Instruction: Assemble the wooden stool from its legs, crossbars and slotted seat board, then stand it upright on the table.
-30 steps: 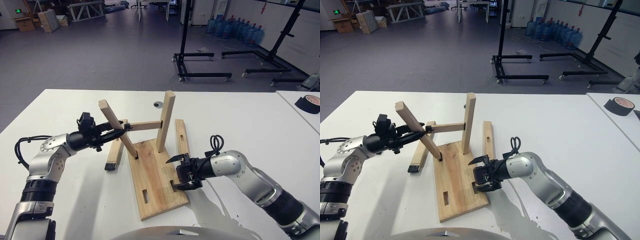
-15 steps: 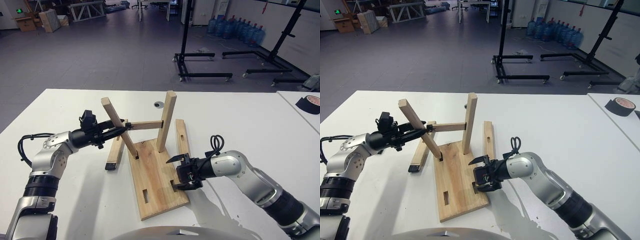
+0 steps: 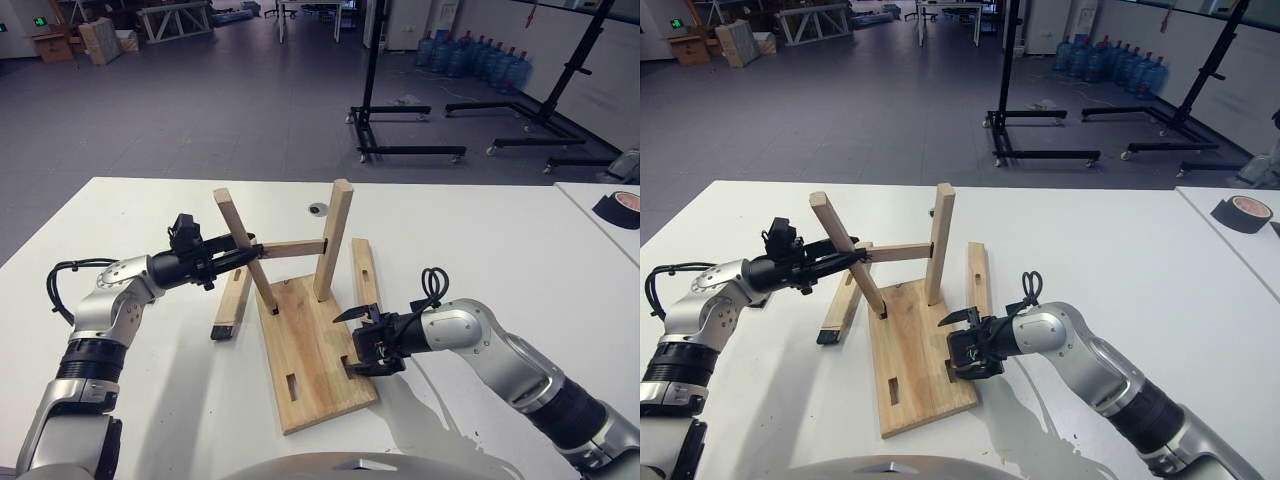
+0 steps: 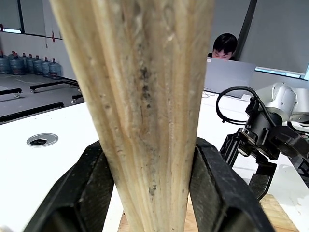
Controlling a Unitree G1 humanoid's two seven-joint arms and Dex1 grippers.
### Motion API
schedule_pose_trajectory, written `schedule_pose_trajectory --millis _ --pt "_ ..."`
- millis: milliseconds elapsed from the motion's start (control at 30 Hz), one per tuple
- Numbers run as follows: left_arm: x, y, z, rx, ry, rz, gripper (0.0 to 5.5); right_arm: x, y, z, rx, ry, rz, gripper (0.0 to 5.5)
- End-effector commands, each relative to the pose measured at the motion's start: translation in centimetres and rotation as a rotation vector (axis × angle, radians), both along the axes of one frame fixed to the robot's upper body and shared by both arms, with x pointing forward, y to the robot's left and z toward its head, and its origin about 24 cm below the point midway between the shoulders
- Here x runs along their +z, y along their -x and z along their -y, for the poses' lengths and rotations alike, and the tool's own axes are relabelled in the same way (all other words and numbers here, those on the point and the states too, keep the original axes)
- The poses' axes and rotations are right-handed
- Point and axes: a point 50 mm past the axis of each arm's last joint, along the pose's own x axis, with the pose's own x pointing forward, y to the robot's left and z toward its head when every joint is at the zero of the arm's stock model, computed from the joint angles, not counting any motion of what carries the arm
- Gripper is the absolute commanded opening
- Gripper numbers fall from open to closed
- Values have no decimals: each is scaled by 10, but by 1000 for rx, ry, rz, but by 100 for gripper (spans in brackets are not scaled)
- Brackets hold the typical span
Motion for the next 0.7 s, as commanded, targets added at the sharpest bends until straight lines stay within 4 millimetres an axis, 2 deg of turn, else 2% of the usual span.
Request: schedule_pose_trajectory --millis 33,200,367,433,567,700 --pt "-96 48 7 25 -421 -340 201 -6 -5 9 -69 13 -34 400" --pt "-103 56 9 9 -439 -364 201 30 -20 5 -94 -121 69 400" --pt "-106 57 7 18 -449 -380 201 98 -33 -7 -123 -510 152 400" --pt "-106 56 6 16 -453 -381 201 114 -36 -11 -132 -611 209 400" --pt "-106 57 9 -1 -458 -381 201 125 -49 -20 -241 -725 356 400" --pt "-103 58 14 -34 -437 -368 201 116 -60 -28 -320 -692 447 400"
